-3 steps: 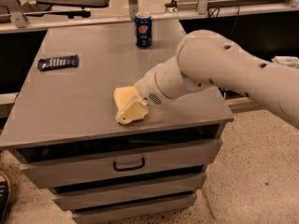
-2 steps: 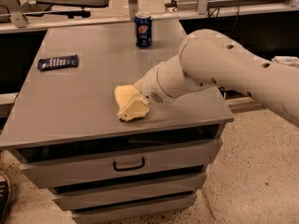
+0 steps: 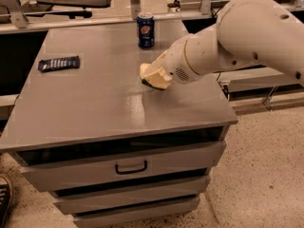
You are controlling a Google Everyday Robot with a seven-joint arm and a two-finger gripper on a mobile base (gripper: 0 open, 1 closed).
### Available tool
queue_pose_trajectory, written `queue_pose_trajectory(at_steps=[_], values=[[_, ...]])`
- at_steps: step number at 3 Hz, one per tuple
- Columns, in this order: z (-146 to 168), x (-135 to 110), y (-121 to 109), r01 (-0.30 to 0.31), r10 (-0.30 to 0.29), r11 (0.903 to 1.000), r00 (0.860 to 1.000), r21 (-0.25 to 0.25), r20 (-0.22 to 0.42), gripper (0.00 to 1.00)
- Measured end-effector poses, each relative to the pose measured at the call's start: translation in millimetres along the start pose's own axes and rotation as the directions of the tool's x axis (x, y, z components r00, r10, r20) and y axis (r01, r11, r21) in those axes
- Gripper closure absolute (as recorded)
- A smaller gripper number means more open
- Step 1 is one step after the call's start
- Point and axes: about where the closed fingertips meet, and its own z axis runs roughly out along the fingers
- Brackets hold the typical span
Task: Move sponge near rxbar blueberry
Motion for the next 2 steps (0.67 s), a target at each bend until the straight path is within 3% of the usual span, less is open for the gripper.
queue_pose_trajectory(at_steps=[2], values=[[13,-3,6,0.023,-0.023,0.9995,1.0,-0.02,0.005,1.0]])
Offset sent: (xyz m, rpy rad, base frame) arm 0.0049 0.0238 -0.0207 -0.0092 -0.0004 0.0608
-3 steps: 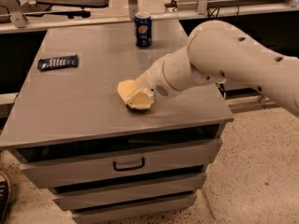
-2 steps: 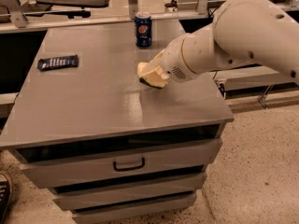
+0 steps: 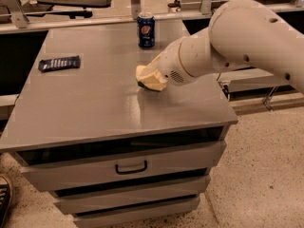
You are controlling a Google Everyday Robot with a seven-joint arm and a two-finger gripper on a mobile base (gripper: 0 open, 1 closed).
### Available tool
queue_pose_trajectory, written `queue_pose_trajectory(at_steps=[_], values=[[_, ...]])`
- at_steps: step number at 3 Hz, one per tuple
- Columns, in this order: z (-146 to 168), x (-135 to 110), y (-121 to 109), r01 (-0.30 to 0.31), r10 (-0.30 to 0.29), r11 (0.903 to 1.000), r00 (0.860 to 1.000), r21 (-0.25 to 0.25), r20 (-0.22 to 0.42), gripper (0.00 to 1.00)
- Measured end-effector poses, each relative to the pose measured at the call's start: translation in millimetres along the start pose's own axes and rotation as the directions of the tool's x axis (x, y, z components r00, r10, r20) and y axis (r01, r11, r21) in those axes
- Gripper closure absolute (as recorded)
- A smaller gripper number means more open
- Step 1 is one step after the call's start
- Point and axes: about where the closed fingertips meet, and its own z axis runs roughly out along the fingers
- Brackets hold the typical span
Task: Move sponge near rxbar blueberry
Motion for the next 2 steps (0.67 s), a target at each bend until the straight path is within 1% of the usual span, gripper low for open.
queue_pose_trajectory(at_steps=[1,2], values=[[35,-32,-14,0.098,-0.099,0.995,0.994,0.017,0.049,1.0],[86,-76,-29,0.196,-0.199,0.9798,0.974,0.037,0.111,1.0]])
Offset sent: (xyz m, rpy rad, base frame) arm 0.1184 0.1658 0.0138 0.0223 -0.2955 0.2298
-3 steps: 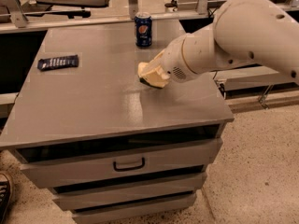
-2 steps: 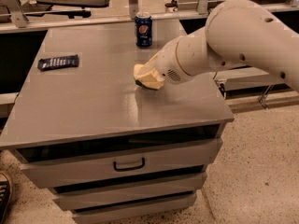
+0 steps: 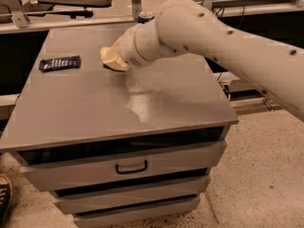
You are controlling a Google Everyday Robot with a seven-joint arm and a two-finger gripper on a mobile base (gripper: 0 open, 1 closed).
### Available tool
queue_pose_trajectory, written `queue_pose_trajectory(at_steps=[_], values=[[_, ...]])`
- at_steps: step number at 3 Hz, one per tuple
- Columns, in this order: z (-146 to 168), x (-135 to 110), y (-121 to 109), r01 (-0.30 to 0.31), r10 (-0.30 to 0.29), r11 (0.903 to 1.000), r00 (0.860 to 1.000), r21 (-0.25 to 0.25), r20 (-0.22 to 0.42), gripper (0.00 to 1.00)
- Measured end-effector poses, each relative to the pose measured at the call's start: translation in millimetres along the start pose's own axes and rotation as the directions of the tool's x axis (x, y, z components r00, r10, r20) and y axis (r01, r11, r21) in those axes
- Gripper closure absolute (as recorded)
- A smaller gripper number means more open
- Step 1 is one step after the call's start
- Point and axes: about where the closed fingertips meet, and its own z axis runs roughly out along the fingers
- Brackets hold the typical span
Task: Move sponge near rxbar blueberry
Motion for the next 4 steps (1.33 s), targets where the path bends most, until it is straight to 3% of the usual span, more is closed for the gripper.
queue_pose_trajectory(at_steps=[1,2,3,4], values=[[44,-27,-5,0.062,-0.062,0.9981,0.997,-0.005,0.048,1.0],[82,-38,-5,0.108,-0.107,0.994,0.992,-0.016,0.072,1.0],[106,-39,-7,0.125,-0.123,0.9919,0.99,-0.02,0.072,0.85],[123,-31,-14,0.133,-0.132,0.991,0.989,-0.014,0.059,0.54]])
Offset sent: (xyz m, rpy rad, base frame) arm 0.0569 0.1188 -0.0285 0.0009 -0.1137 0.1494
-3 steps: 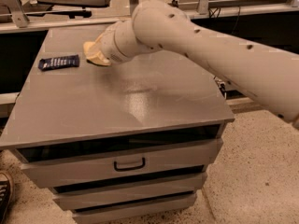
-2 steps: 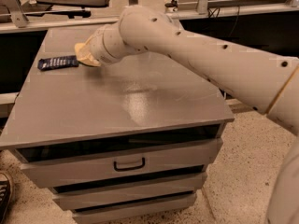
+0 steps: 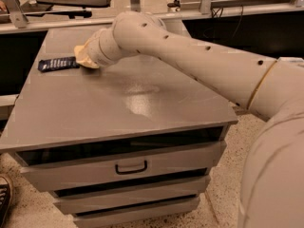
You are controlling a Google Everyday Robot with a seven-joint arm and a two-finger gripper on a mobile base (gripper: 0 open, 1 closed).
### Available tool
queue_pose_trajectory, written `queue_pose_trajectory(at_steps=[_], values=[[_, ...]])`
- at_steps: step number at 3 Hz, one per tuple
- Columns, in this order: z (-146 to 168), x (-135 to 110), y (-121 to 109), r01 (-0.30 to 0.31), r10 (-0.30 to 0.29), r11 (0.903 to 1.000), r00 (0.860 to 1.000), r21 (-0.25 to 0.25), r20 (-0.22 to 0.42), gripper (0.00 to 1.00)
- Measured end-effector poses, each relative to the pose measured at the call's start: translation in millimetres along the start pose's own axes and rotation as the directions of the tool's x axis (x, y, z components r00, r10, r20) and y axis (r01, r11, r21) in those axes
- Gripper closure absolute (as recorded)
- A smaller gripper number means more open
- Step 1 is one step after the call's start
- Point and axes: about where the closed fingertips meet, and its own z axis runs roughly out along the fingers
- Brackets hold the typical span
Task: Move sponge near rxbar blueberry
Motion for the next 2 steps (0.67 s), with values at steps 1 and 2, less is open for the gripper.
queue_pose_trajectory(at_steps=[1,2], values=[[2.9,6.6,-4.7,0.0,0.0,0.9999,1.0,0.011,-0.009,0.31],[2.8,11.8,-8.1,-0.002,0.003,0.9998,1.0,0.02,-0.016,0.08]])
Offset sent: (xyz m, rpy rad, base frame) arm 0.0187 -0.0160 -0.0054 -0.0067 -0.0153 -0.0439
